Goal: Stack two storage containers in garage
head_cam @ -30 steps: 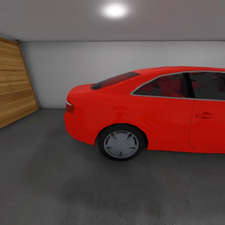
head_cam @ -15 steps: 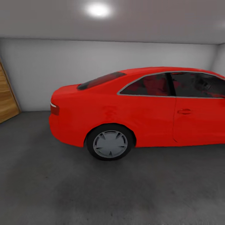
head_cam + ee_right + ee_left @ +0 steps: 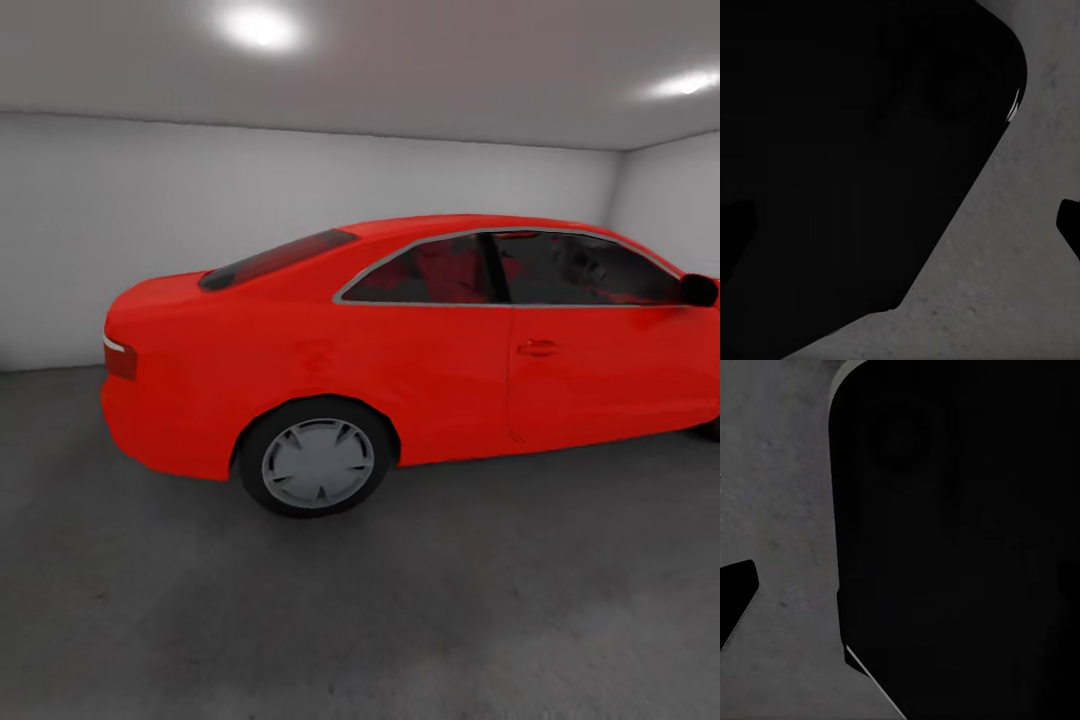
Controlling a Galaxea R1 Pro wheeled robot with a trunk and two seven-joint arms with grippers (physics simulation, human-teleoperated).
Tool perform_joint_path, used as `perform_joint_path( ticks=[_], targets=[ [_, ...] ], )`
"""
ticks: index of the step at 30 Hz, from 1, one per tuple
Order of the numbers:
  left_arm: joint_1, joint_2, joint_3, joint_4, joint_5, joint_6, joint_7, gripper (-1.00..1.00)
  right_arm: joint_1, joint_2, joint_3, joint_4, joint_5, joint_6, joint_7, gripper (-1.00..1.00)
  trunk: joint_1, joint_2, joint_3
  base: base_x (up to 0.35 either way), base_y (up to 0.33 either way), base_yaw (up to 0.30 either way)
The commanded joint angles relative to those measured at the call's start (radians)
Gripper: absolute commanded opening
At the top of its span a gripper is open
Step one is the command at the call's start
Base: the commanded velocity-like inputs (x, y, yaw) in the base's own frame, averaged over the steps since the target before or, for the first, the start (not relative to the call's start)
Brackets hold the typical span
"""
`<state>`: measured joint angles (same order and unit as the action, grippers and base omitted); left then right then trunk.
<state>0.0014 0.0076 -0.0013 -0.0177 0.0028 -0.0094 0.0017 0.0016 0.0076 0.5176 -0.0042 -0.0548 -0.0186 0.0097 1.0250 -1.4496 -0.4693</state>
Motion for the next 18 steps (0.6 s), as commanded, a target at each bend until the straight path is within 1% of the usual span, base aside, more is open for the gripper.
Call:
perform_joint_path(
  ticks=[1,4,5,7,11,18],
  targets=[
    [0.0,0.0,0.0,-0.001,0.0,-0.001,0.0,1.0,0.0,0.0,0.005,0.0,-0.006,-0.003,0.001,1.0,0.0,0.0,-0.001,0.0,0.0,-0.259],
    [0.0,0.0,0.0,-0.001,0.0,-0.001,0.0,1.0,0.0,-0.001,0.005,0.0,-0.005,-0.015,0.0,1.0,0.0,0.0,-0.001,0.0,0.0,-0.259],
    [0.0,0.0,0.0,-0.001,0.0,-0.001,0.0,1.0,0.0,-0.002,0.005,0.0,-0.005,-0.035,-0.001,1.0,0.0,0.0,-0.001,0.0,0.0,-0.221],
    [0.0,0.0,0.0,-0.001,0.0,-0.001,0.0,1.0,0.0,-0.001,0.005,0.0,-0.005,-0.043,-0.002,1.0,0.0,0.0,-0.001,0.0,0.0,-0.164],
    [0.0,0.0,0.0,-0.001,0.0,-0.001,0.0,1.0,0.0,0.001,0.005,0.0,-0.007,-0.055,-0.006,1.0,0.0,0.0,-0.001,0.0,0.0,-0.058],
    [0.0,0.0,0.0,-0.001,0.0,-0.001,0.0,1.0,0.0,0.0,0.01,0.0,-0.002,-0.06,-0.01,1.0,0.0,0.0,-0.001,0.0,0.0,-0.007]
  ],
)
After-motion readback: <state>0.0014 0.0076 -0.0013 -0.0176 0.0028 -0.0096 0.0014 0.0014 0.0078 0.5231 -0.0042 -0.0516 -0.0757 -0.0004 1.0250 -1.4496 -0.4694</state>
